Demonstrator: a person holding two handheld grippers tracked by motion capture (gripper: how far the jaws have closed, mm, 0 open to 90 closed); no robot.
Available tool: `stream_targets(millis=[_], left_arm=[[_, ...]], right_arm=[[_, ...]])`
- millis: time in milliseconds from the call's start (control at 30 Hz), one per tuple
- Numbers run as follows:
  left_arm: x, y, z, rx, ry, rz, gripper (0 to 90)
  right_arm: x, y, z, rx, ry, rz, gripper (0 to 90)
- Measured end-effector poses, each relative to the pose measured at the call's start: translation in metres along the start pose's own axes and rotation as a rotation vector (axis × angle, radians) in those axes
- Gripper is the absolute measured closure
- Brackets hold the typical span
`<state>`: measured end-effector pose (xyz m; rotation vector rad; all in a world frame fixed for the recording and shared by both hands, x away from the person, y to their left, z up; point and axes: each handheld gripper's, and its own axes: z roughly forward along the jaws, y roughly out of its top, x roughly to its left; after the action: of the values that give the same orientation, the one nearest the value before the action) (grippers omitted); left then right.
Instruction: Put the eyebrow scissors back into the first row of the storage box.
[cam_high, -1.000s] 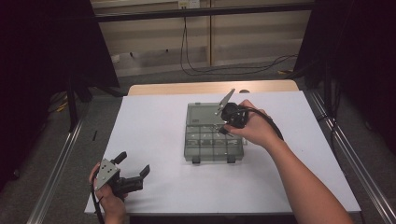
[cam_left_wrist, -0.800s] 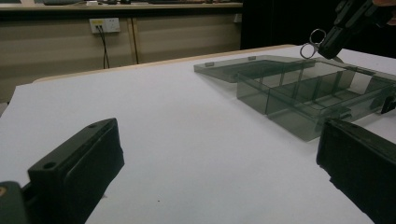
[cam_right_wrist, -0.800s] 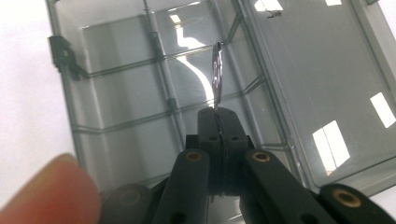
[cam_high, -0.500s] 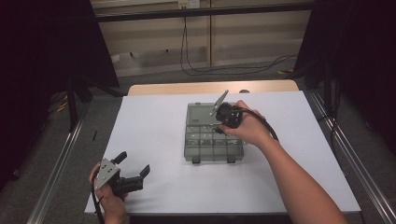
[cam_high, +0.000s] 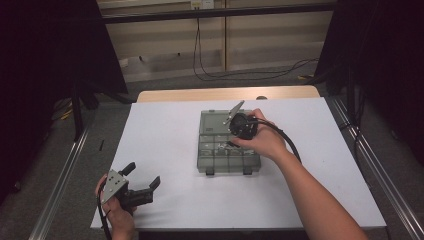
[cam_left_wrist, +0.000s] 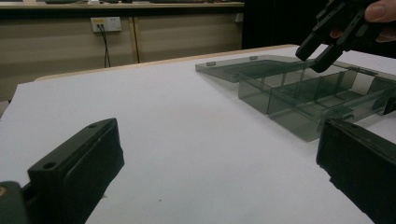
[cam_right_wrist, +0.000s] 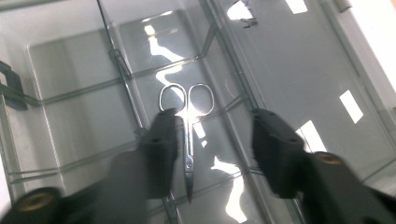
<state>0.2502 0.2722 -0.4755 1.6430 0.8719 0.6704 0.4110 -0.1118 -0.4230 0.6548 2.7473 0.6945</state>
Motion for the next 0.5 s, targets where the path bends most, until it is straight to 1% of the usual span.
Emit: stream_targets(millis=[67,100,167,200,233,300,367,400,433,467,500], left_arm=[[0.000,0.000,0.000,-0.005,0.002,-0.006,0.1],[0.000,0.000,0.000,-0.004,0.002,-0.005,0.1],[0.000,0.000,0.000,0.001,0.000,0.000,0.1],[-0.001,0.000,0.000,-0.001,-0.001,-0.004,0.1],[-0.001,0.000,0.000,0.004,0.000,0.003,0.1],[-0.001,0.000,0.000,0.003,0.004,0.001,0.1],[-0.001,0.000,0.000,0.004,0.004,0.001,0.1],[-0.001,0.000,0.000,0.004,0.004,0.000,0.1],[-0.001,0.000,0.000,0.005,0.004,0.002,0.1],[-0.001,0.000,0.000,0.004,0.005,0.001,0.1],[-0.001,0.000,0.000,0.004,0.005,0.001,0.1]], right_arm=[[0.000,-0.003,-0.002,-0.026,0.003,0.020,41.0],[0.000,-0.005,-0.004,-0.036,0.006,0.038,36.7],[0.000,-0.010,-0.006,-0.049,0.010,0.065,30.8],[0.000,-0.012,-0.008,-0.059,0.013,0.078,27.9],[-0.001,-0.014,-0.009,-0.067,0.016,0.088,24.9],[-0.001,-0.019,-0.013,-0.077,0.019,0.123,16.8],[-0.001,-0.023,-0.016,-0.087,0.022,0.143,5.1],[-0.001,-0.026,-0.017,-0.099,0.034,0.151,0.0],[-0.001,-0.029,-0.019,-0.127,0.047,0.165,0.0],[-0.002,-0.031,-0.020,-0.138,0.050,0.176,0.0],[-0.001,-0.034,-0.022,-0.149,0.042,0.187,0.0]])
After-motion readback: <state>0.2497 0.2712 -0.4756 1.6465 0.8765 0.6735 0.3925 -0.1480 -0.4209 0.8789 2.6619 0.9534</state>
